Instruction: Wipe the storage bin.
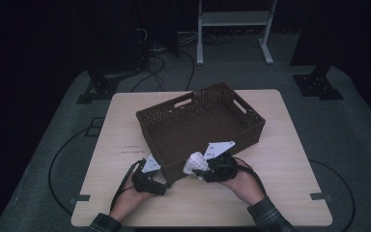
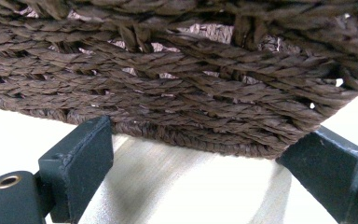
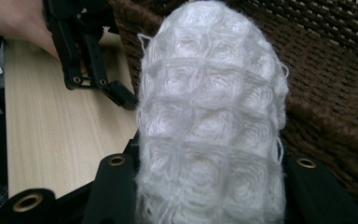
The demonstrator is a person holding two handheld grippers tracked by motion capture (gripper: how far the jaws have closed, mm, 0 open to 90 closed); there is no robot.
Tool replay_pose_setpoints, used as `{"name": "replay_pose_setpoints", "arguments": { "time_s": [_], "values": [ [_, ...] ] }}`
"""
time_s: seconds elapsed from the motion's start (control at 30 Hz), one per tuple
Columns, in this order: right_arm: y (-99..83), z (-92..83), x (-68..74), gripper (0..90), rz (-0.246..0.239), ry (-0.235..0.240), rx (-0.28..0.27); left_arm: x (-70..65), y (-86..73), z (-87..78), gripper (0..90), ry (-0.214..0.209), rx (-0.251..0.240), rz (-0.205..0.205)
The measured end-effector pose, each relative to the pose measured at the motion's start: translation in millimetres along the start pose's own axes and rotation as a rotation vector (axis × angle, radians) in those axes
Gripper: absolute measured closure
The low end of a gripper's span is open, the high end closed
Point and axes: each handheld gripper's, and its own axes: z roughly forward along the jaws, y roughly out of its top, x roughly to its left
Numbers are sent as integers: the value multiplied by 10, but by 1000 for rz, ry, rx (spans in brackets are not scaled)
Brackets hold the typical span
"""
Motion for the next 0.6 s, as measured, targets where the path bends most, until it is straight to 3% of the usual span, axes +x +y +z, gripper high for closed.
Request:
{"name": "replay_pose_setpoints", "arguments": {
  "time_s": [0.4, 0.6],
  "values": [
    [0, 88, 34, 540, -17, 10, 18, 3, 0, 0, 86, 1, 2, 2],
    [-43, 223, 77, 540, -18, 30, 56, -1, 0, 3, 87, 1, -3, -2]
  ]
}}
